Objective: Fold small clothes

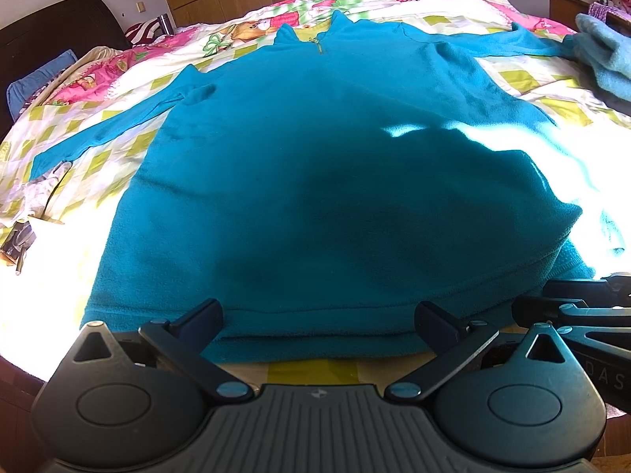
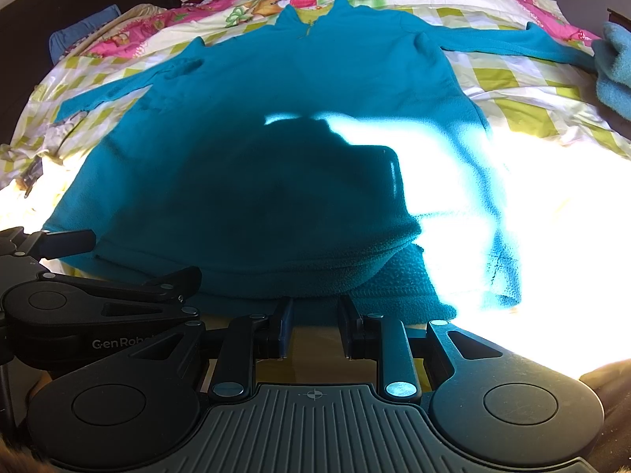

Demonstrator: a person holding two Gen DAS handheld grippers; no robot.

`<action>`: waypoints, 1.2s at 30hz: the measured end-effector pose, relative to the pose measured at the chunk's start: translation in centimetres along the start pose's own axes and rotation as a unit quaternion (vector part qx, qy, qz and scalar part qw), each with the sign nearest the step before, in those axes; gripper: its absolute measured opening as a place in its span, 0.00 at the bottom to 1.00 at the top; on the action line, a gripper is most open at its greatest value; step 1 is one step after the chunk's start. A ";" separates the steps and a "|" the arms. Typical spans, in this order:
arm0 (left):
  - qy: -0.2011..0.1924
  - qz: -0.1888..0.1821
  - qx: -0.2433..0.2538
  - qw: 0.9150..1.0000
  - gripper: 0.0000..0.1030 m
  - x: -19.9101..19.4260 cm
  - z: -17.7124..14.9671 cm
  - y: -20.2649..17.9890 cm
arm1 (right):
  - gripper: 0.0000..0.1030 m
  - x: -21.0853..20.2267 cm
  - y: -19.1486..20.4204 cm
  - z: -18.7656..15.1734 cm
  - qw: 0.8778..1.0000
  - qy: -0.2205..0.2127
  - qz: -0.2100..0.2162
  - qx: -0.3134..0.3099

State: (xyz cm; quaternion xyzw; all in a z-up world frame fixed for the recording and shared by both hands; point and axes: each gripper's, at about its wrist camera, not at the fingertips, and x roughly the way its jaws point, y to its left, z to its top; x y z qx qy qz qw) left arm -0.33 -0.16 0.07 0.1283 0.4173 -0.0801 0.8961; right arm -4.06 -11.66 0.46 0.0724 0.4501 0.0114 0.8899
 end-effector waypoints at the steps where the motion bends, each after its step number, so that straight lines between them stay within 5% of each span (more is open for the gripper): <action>1: 0.000 0.000 0.000 1.000 1.00 0.0 0.0 0.0 | 0.24 0.0 0.0 0.0 1.000 0.000 0.000 0.000; 36: -0.004 -0.001 0.006 1.000 1.00 -0.2 -0.1 -0.3 | 0.24 0.0 -0.1 -0.1 1.000 -0.003 -0.003 -0.007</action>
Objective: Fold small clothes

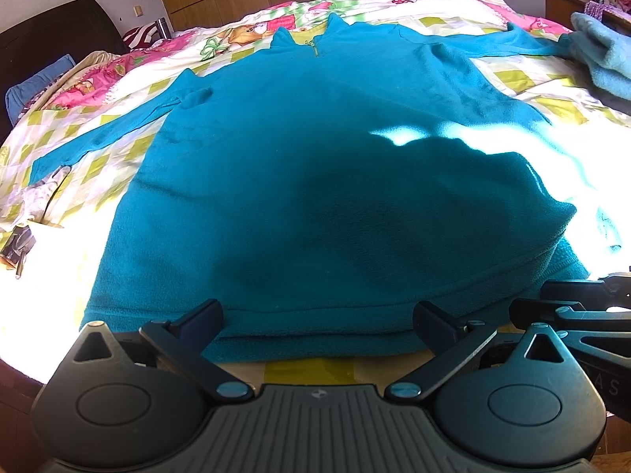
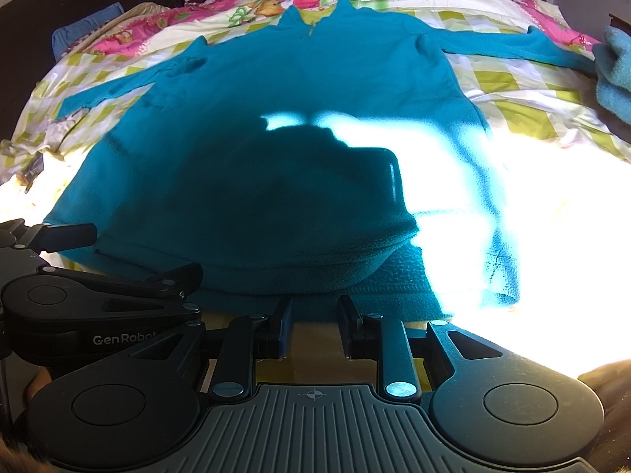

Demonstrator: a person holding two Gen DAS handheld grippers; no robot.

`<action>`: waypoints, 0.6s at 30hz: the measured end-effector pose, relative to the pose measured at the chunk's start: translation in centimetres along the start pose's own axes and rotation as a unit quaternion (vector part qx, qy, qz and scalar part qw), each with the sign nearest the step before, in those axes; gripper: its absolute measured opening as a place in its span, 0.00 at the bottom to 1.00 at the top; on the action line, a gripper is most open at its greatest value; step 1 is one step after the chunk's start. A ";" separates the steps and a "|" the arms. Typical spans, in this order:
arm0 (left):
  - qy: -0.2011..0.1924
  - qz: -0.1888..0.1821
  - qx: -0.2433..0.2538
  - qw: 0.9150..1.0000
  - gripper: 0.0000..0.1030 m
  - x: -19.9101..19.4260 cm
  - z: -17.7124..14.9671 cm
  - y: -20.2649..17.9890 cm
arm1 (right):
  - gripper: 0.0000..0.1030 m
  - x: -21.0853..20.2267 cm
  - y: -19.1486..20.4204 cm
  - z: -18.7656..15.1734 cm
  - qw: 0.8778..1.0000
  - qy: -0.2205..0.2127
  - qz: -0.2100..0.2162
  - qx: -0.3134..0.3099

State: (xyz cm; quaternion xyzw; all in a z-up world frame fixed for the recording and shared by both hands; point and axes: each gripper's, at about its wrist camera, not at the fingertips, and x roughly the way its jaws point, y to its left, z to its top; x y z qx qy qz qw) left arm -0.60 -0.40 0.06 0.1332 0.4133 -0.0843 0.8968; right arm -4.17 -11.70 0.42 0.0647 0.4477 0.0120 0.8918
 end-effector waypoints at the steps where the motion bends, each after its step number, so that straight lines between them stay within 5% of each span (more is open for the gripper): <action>1: 0.000 0.000 0.001 1.000 1.00 0.0 0.0 0.0 | 0.24 0.0 0.0 0.0 1.000 0.000 0.000 0.000; 18: -0.004 -0.002 0.001 1.000 1.00 -0.3 -0.1 -0.1 | 0.24 -0.2 0.1 0.1 1.000 -0.003 -0.001 -0.003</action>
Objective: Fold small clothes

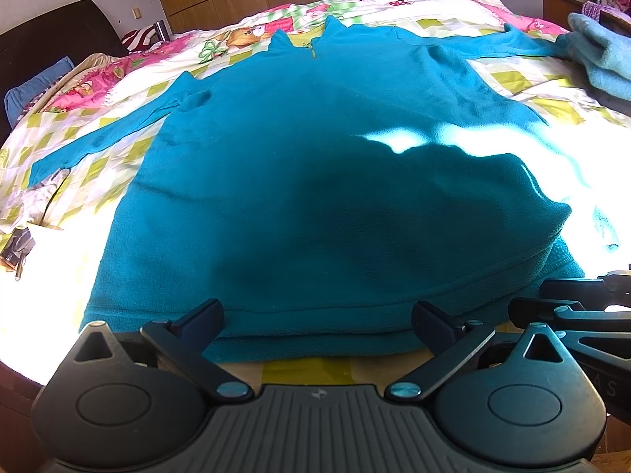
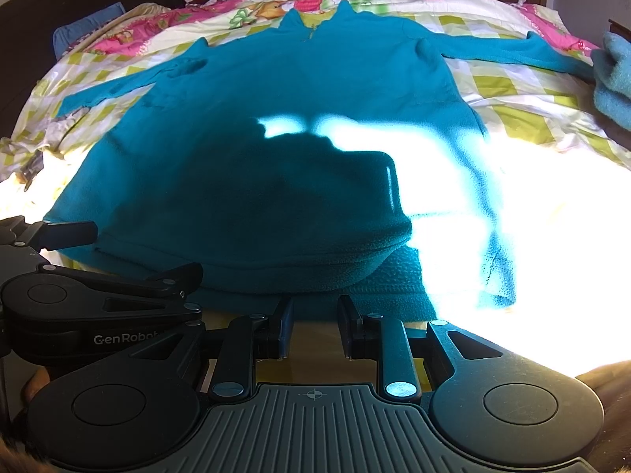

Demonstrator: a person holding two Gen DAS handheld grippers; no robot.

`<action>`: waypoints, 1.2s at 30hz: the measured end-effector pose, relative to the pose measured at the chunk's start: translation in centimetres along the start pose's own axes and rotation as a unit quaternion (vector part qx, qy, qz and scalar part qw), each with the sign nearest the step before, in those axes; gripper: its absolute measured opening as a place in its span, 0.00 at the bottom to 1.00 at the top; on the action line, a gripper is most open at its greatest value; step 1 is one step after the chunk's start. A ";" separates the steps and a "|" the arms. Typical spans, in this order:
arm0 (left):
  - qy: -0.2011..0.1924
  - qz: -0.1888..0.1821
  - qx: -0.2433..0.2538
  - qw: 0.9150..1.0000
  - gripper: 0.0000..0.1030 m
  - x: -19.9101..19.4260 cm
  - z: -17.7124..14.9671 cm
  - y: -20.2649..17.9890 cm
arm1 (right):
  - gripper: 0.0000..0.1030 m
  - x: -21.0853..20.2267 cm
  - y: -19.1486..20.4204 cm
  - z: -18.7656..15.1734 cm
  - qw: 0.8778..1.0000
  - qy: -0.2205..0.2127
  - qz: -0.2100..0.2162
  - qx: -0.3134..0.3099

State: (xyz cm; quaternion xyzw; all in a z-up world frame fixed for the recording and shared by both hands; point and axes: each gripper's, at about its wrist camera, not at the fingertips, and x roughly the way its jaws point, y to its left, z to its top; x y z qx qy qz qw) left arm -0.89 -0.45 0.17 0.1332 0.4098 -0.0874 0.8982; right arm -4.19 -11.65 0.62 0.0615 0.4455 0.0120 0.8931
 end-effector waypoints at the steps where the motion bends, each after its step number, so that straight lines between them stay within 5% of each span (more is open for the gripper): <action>1: -0.001 0.000 0.000 1.000 1.00 0.0 0.0 0.0 | 0.24 0.0 0.0 0.0 1.000 -0.001 0.000 0.000; 26: 0.002 -0.006 -0.008 1.000 1.00 0.0 0.4 0.6 | 0.24 -0.2 0.7 0.5 1.000 -0.008 0.004 -0.028; 36: -0.032 0.008 -0.064 0.997 1.00 0.0 3.7 5.6 | 0.28 0.6 3.2 6.0 0.996 -0.045 0.043 -0.068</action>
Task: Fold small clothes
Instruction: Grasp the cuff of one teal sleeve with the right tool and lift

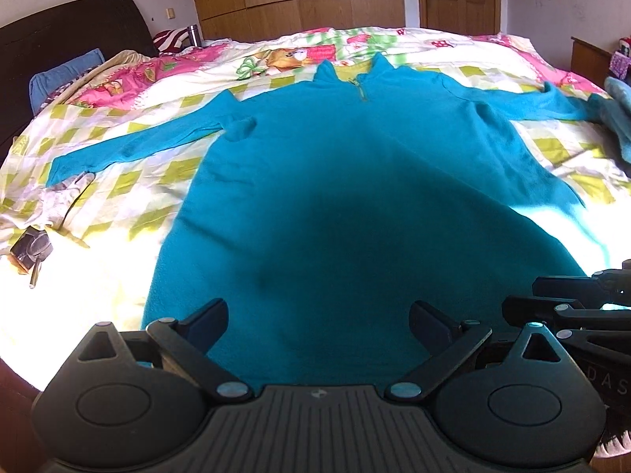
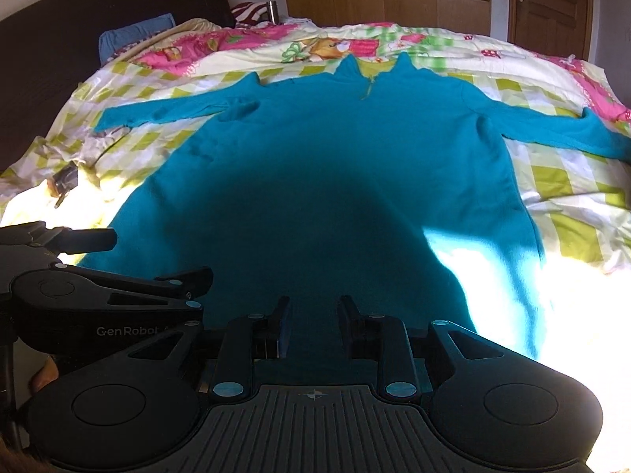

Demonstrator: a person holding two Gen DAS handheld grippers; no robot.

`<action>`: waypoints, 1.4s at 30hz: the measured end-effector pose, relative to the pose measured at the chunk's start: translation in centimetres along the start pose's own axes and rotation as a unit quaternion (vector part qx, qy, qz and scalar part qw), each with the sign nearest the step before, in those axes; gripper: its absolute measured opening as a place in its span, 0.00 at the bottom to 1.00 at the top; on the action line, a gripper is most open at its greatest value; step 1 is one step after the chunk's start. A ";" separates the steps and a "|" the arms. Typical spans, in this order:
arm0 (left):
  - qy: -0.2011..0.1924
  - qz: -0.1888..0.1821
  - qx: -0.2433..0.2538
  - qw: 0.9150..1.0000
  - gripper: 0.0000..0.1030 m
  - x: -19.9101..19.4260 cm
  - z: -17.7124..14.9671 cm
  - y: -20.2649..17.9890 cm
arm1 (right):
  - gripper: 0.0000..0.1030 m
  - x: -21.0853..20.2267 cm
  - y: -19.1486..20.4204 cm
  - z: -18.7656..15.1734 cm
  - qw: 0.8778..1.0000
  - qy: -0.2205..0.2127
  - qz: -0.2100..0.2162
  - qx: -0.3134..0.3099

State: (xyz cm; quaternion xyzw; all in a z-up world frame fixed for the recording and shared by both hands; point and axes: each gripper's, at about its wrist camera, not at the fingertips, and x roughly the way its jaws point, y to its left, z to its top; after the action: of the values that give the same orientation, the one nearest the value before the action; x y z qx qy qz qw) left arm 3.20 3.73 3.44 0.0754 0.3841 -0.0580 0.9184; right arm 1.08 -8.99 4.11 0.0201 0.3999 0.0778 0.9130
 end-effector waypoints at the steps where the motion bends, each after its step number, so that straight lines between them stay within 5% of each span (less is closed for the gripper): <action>1: 0.003 0.005 -0.010 1.000 1.00 0.8 0.3 0.6 | 0.28 0.7 0.1 0.5 1.000 0.003 0.001 -0.003; 7: 0.089 0.006 -0.019 0.996 1.00 6.7 0.0 2.7 | 0.28 5.7 0.6 2.8 0.998 0.059 -0.001 -0.034; 13: 0.040 -0.020 -0.038 0.998 1.00 4.7 3.8 5.6 | 0.29 8.5 3.2 11.9 0.992 0.014 0.067 -0.101; 17: 0.003 0.036 -0.056 0.998 1.00 7.1 7.5 9.8 | 0.29 15.0 8.8 18.9 0.976 0.002 0.098 -0.195; 20: 0.011 0.095 -0.073 0.993 1.00 10.3 9.2 13.5 | 0.28 19.3 14.7 22.7 0.953 -0.012 0.135 -0.269; 24: 0.023 0.120 -0.142 0.982 1.00 13.0 10.6 19.3 | 0.28 24.1 22.2 26.9 0.934 0.004 0.183 -0.307; 27: 0.033 0.130 -0.193 0.972 1.00 14.6 11.1 23.3 | 0.28 27.0 27.5 28.6 0.924 -0.005 0.197 -0.328; 34: 0.043 0.172 -0.216 0.960 1.00 16.7 10.7 31.0 | 0.30 34.6 40.2 30.7 0.894 -0.013 0.225 -0.388; 42: 0.049 0.174 -0.259 0.949 1.00 17.5 9.9 36.2 | 0.34 39.4 48.1 28.0 0.853 -0.050 0.154 -0.497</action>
State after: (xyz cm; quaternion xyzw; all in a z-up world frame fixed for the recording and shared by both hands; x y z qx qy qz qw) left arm 28.26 36.59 1.22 -0.0965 0.4112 0.2082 0.8822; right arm 41.90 45.44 -0.71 -0.3712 0.2535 0.4046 0.7964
